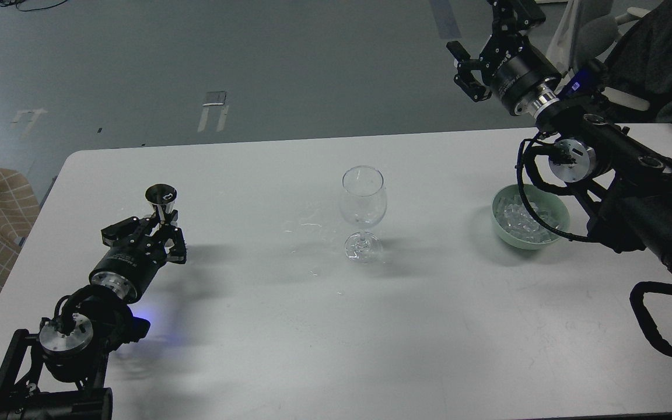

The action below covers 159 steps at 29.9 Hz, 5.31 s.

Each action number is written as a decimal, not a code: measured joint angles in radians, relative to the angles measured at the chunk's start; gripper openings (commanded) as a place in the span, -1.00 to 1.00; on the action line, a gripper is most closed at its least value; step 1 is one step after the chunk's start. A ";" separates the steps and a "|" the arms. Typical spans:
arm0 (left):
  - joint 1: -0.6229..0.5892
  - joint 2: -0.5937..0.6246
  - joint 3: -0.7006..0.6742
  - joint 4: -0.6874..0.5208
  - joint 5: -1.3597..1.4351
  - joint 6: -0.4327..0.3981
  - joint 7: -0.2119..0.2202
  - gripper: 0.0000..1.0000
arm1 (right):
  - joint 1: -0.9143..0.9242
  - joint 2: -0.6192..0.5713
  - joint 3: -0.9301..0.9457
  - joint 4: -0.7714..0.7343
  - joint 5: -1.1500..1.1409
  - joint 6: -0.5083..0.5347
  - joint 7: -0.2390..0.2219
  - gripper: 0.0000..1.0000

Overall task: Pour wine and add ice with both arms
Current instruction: 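Lift the jigger with the left gripper and carry it beside the wine glass, then tilt the jigger over the wine glass rim with the left gripper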

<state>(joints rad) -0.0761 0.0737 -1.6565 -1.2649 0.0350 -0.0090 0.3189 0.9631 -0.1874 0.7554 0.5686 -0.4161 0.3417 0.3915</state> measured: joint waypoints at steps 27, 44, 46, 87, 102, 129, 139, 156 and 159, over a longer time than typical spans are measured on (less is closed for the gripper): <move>-0.046 0.006 0.119 -0.309 0.003 0.190 0.101 -1.00 | -0.158 -0.050 0.039 -0.015 0.005 -0.024 -0.004 1.00; -0.091 0.009 0.298 -0.410 0.046 0.274 0.116 -1.00 | -0.186 -0.052 0.038 -0.011 0.005 -0.023 -0.004 1.00; -0.103 0.007 0.313 -0.410 0.058 0.281 0.118 -1.00 | -0.188 -0.052 0.038 -0.011 0.005 -0.023 -0.003 1.00; -0.262 -0.074 0.479 -0.347 0.195 0.371 0.132 -1.00 | -0.189 -0.059 0.038 -0.009 0.006 -0.018 -0.003 1.00; -0.277 -0.074 0.481 -0.343 0.336 0.359 0.131 -1.00 | -0.192 -0.058 0.038 -0.009 0.007 -0.018 0.000 1.00; -0.264 -0.039 0.551 -0.342 0.555 0.265 0.124 -1.00 | -0.197 -0.058 0.038 -0.009 0.007 -0.021 0.003 1.00; -0.282 -0.047 0.552 -0.310 0.616 0.272 0.122 -1.00 | -0.198 -0.058 0.039 -0.009 0.007 -0.020 0.003 1.00; -0.290 -0.055 0.552 -0.309 0.710 0.276 0.121 -1.00 | -0.198 -0.057 0.040 -0.009 0.008 -0.021 0.003 1.00; -0.290 -0.056 0.553 -0.310 0.725 0.276 0.121 -1.00 | -0.198 -0.056 0.041 -0.009 0.008 -0.021 0.003 1.00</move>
<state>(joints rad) -0.3660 0.0173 -1.1033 -1.5750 0.7600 0.2669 0.4398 0.7654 -0.2439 0.7960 0.5599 -0.4080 0.3206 0.3943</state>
